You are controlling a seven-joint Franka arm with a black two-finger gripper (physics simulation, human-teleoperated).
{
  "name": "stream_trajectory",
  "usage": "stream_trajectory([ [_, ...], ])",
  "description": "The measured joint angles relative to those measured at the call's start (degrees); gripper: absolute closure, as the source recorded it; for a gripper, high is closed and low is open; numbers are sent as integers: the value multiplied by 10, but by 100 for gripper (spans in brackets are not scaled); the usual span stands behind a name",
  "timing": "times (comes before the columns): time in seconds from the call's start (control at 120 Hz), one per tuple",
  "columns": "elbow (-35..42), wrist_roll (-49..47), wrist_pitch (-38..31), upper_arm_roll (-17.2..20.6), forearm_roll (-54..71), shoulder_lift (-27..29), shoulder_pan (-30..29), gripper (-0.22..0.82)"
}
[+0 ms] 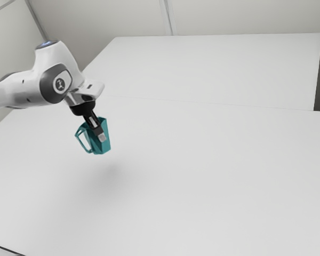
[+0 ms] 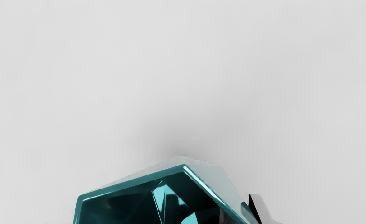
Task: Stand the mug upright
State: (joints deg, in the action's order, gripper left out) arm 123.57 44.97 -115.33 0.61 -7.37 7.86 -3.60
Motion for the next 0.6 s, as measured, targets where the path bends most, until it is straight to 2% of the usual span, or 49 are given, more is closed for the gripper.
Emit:
stream_trajectory([
  [0.308, 72, -119, -69, 47, 56, 14, 1, 76],
  [0.6, 125, -216, -137, 58, 88, 7, 11, 77],
])
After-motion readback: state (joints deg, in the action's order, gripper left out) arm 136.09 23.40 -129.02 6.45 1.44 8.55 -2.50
